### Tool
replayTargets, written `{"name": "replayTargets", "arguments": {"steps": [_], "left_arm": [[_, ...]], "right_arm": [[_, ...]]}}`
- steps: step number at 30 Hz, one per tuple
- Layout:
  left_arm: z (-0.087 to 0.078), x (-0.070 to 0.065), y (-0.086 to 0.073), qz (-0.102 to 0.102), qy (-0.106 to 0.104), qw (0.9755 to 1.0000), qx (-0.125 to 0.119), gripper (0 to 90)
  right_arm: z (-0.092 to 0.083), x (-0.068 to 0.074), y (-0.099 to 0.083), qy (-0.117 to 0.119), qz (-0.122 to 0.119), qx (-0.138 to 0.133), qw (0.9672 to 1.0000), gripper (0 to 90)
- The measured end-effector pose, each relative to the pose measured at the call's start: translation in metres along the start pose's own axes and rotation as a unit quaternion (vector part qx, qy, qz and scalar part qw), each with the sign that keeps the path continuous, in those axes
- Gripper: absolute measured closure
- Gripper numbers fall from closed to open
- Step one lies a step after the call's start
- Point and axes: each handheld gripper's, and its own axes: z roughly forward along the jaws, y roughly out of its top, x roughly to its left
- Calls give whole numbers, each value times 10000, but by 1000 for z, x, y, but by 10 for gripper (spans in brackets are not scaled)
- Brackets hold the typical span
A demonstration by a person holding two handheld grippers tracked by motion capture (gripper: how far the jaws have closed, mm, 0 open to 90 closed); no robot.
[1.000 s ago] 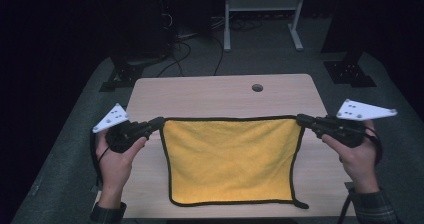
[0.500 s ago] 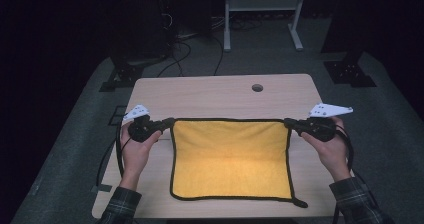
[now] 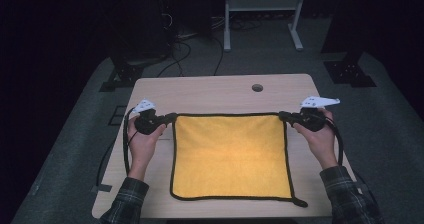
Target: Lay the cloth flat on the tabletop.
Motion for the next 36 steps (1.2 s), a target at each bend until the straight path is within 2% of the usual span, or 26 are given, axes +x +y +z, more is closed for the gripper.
{"name": "replayTargets", "arguments": {"steps": [10,15,19,24,30,32,36], "left_arm": [[23,16,-6,-149,141,9995,240,876],[35,22,-9,-150,265,9988,394,876],[45,27,-10,-147,345,9980,508,874],[62,32,-16,-90,511,9958,760,873],[72,35,-22,-45,617,9941,887,865],[74,36,-23,-25,674,9934,930,858],[73,38,-24,-44,745,9930,916,778]], "right_arm": [[42,-22,-15,-195,361,246,9989,865],[58,-26,-22,-312,374,319,9983,864],[68,-30,-28,-363,455,407,9975,863],[76,-33,-34,-398,500,550,9964,862],[86,-36,-41,-436,566,678,9951,848],[88,-36,-42,-493,560,727,9946,827],[88,-40,-44,-694,591,676,9935,657]]}}
